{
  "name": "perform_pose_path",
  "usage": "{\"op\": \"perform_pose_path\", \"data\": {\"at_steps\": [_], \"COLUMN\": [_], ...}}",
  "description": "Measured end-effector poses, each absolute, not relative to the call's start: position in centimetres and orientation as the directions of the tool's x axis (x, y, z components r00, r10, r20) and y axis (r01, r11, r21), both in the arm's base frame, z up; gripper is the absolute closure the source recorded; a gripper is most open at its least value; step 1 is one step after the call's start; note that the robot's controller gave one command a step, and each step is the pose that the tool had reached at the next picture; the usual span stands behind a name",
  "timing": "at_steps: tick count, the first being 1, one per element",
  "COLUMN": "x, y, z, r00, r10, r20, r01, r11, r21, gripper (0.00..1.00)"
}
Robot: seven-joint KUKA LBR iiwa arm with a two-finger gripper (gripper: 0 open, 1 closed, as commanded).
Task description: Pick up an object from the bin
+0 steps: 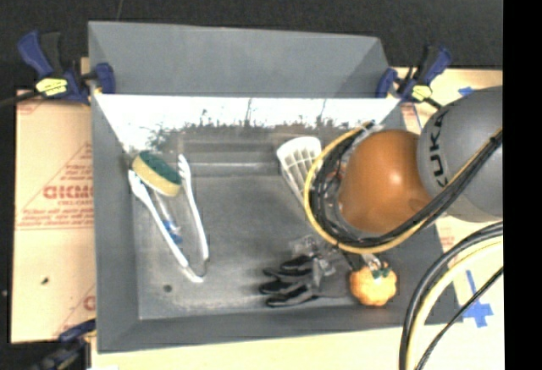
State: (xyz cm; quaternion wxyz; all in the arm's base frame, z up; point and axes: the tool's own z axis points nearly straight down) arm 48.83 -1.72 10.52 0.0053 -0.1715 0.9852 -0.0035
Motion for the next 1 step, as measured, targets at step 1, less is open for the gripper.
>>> {"op": "perform_pose_path", "data": {"at_steps": [1], "x": [48.78], "y": [-1.75], "z": [12.6], "r00": [-0.941], "r10": [-0.337], "r20": [-0.008], "r01": [-0.337], "r11": [0.941], "r21": [-0.008], "gripper": [1.0]}}
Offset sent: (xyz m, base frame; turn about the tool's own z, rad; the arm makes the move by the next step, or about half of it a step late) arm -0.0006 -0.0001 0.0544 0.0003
